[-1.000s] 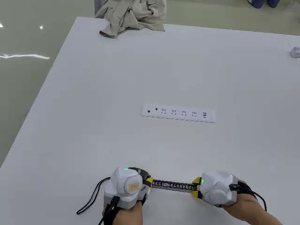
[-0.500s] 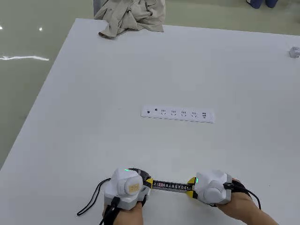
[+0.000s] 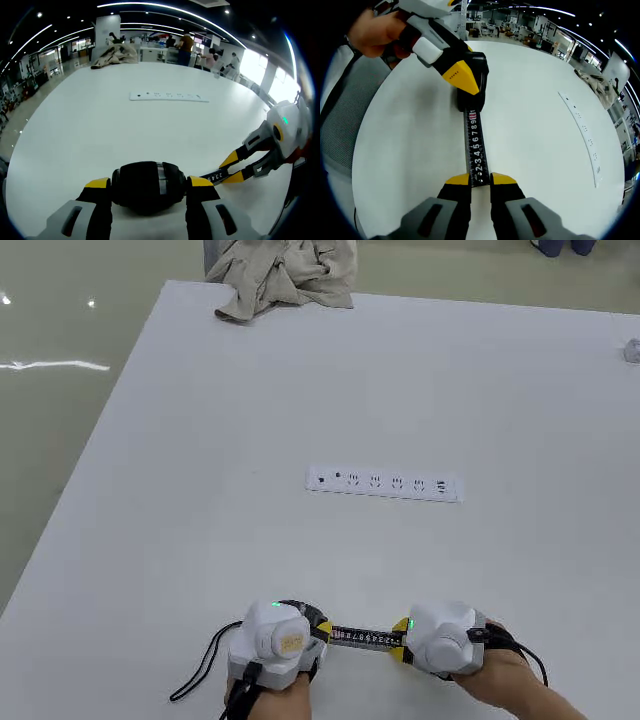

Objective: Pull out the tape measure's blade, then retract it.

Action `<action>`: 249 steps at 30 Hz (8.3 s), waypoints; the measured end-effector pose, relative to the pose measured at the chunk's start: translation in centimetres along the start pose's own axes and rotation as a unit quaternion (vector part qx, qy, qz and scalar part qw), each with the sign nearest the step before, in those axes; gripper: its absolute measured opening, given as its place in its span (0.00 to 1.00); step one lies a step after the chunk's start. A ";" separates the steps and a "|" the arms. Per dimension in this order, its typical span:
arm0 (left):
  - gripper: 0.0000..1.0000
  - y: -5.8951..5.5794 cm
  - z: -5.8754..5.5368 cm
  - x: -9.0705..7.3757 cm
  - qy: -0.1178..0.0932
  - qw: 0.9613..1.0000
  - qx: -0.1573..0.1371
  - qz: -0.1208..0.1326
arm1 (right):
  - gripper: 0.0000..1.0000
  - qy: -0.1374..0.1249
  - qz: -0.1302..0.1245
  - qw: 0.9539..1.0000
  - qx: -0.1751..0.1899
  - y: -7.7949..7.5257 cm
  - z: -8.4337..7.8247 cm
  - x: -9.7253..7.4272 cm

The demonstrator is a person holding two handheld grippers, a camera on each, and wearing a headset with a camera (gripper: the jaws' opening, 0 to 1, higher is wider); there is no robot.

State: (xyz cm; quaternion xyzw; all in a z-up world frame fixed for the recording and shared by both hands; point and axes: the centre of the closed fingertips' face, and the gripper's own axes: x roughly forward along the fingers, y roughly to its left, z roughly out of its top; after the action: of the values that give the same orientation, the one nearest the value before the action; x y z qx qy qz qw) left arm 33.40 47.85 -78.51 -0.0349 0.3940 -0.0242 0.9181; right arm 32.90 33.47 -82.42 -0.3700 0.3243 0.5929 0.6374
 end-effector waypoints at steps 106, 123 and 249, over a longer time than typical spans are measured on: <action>0.55 -0.2 -0.3 -0.2 0.014 1.000 0.006 -0.004 | 0.13 -0.036 0.015 0.998 0.043 1.0 6.8 4.2; 0.55 -0.1 -0.3 -0.1 0.017 1.000 0.006 -0.005 | 0.13 -0.036 0.023 0.998 0.040 1.1 7.5 4.5; 0.74 0.8 -0.9 -2.3 -0.008 0.999 0.035 -0.019 | 0.41 -0.097 -0.037 0.981 0.166 1.1 7.7 2.0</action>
State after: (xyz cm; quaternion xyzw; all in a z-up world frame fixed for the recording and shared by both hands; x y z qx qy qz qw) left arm 31.17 48.75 -77.52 -0.0100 0.3844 -0.0552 0.9215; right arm 31.79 41.08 -80.27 -0.2110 0.3408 0.5399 0.7402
